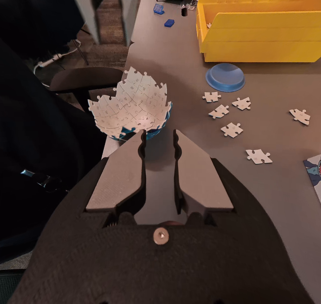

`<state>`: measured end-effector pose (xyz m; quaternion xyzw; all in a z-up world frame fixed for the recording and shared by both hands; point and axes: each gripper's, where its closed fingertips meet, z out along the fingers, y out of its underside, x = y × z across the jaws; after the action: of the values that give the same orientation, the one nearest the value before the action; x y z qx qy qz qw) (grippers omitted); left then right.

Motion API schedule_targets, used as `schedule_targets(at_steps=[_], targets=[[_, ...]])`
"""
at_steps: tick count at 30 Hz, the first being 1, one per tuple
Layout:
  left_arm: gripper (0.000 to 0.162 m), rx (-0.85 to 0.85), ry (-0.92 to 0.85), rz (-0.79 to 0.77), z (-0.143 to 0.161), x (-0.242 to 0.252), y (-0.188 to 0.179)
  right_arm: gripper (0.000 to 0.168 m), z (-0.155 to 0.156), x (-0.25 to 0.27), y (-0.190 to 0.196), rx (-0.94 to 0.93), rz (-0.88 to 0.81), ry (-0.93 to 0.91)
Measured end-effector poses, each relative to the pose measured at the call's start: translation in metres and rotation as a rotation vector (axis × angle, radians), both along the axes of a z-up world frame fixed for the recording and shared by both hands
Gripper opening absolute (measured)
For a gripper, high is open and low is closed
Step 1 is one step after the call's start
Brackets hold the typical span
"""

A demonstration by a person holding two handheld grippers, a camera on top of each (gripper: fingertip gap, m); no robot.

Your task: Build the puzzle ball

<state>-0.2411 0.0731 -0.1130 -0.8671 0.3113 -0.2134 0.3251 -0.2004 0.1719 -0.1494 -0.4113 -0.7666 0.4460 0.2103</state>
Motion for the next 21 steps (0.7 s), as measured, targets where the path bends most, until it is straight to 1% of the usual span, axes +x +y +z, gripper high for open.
schedule_targets(at_steps=[1,5,8,13,16,20,21], targets=[[0.031,-0.010,0.025,-0.022,-0.005,0.009,-0.007,0.028,-0.001,0.001,0.001,-0.014,-0.004,0.003],[0.031,0.007,0.145,-0.091,-0.032,0.041,-0.025,0.027,-0.001,0.003,0.004,-0.055,-0.016,0.022],[0.032,-0.021,0.180,-0.134,-0.051,0.057,-0.034,0.027,0.000,0.004,0.005,-0.058,-0.023,0.033],[0.032,-0.063,0.204,-0.120,-0.072,0.057,-0.033,0.026,0.001,0.008,0.006,-0.064,-0.032,0.046],[0.031,-0.084,0.249,-0.122,-0.084,0.051,-0.030,0.026,0.000,0.009,0.008,-0.069,-0.037,0.048],[0.027,-0.121,0.292,-0.129,-0.098,0.045,-0.030,0.026,0.001,0.009,0.010,-0.069,-0.040,0.050],[0.024,-0.122,0.305,-0.132,-0.101,0.044,-0.030,0.026,0.001,0.009,0.010,-0.070,-0.040,0.051]])
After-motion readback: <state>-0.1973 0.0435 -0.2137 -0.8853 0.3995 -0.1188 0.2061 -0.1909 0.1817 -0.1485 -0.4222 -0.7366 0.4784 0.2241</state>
